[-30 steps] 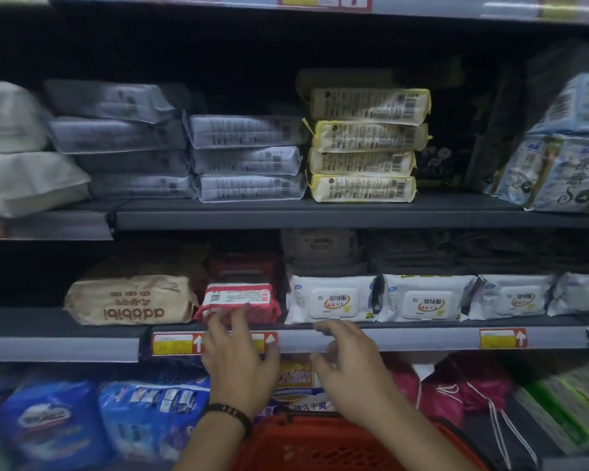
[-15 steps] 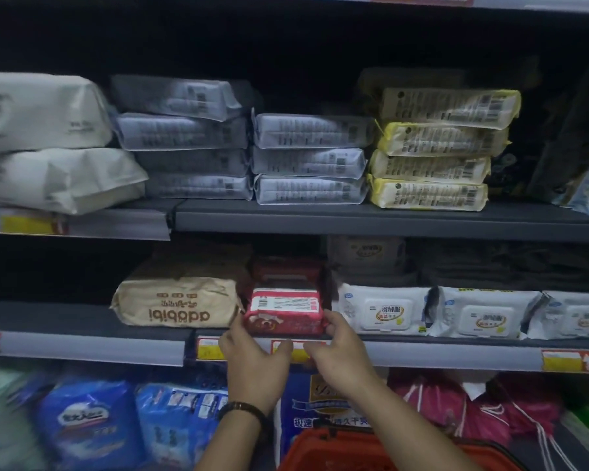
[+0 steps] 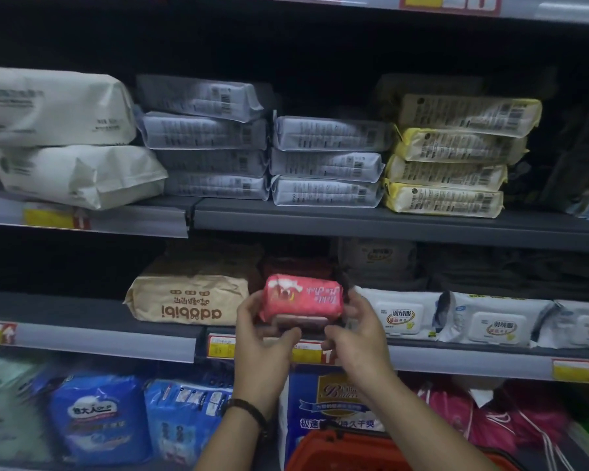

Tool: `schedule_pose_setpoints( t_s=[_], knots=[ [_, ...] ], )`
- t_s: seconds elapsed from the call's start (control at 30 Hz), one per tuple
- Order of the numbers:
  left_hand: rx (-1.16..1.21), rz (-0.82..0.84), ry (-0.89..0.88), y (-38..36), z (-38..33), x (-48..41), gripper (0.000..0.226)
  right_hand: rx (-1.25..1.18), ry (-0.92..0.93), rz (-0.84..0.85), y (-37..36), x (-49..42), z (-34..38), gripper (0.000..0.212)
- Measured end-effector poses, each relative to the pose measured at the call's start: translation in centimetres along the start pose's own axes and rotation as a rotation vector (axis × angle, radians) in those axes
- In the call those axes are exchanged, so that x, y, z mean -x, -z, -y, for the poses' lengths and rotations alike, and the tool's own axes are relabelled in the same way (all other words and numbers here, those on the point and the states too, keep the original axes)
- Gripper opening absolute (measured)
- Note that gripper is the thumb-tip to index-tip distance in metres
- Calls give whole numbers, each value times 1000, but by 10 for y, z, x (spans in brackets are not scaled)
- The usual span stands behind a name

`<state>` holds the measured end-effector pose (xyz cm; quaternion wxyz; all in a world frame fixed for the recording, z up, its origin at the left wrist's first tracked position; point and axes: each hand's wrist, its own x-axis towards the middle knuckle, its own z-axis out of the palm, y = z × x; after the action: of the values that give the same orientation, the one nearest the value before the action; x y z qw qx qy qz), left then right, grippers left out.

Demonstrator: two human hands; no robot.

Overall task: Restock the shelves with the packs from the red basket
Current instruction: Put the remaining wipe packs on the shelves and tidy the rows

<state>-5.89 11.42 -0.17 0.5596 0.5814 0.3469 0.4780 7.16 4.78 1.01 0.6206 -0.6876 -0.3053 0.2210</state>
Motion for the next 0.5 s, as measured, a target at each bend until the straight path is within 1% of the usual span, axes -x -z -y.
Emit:
schedule_pose_setpoints(
  t_s=[0.07,0.13,0.2,0.27,0.4,0.5],
  knots=[
    [-23,36,-10,0,-5,-2,63,6,2,27,1,1,1,78],
    [-66,79,-13,1,-1,-8,63,72,-8,68,-1,1,-1,70],
    [-136,69,-19,3,4,-13,64,116,-24,115,-3,1,-5,61],
    [-192,53,-12,2,6,-16,65,123,-32,123,-4,1,-8,56],
    [-222,29,-13,-2,12,-16,66,72,-50,137,-7,-2,-9,56],
    [-199,34,10,-2,12,-14,73,89,-68,158,-13,1,-12,52]
  ],
)
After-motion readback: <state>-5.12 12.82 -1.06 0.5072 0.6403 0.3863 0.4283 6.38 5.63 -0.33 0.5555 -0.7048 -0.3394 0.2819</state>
